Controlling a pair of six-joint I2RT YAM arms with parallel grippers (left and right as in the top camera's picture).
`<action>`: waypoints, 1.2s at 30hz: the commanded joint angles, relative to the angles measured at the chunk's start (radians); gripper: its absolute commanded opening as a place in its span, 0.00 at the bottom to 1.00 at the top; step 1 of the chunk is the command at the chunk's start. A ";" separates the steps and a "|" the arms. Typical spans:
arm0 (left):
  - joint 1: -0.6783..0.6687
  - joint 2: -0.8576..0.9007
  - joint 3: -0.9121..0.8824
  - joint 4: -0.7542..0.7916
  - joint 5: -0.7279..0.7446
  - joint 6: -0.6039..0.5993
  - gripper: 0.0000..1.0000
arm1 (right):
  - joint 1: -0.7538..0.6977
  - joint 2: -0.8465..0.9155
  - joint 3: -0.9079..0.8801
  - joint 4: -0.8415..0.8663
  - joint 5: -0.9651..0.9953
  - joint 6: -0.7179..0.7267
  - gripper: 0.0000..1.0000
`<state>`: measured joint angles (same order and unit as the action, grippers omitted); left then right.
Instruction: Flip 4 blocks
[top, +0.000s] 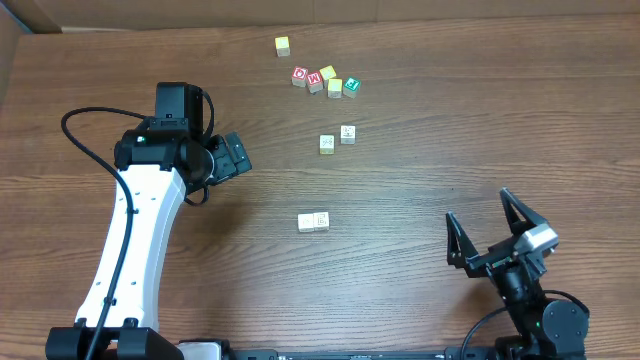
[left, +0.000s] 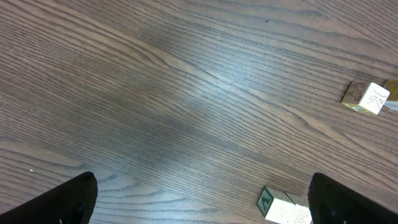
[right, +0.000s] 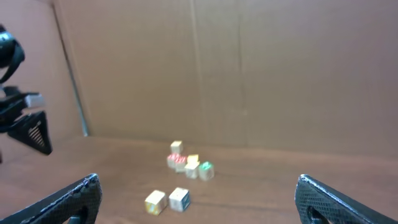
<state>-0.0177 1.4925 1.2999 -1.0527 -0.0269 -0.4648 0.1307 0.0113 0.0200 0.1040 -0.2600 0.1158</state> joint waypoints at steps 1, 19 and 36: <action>0.004 0.000 0.011 -0.002 -0.002 0.005 1.00 | -0.004 0.013 0.082 -0.034 -0.018 0.036 1.00; 0.004 0.000 0.011 -0.002 -0.002 0.005 1.00 | -0.004 1.072 1.633 -1.133 -0.034 0.071 1.00; 0.004 0.000 0.011 -0.002 -0.002 0.005 1.00 | 0.016 1.884 2.293 -1.558 -0.324 0.101 0.55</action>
<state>-0.0177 1.4925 1.2999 -1.0550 -0.0269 -0.4648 0.1337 1.8702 2.3096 -1.4582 -0.5110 0.1955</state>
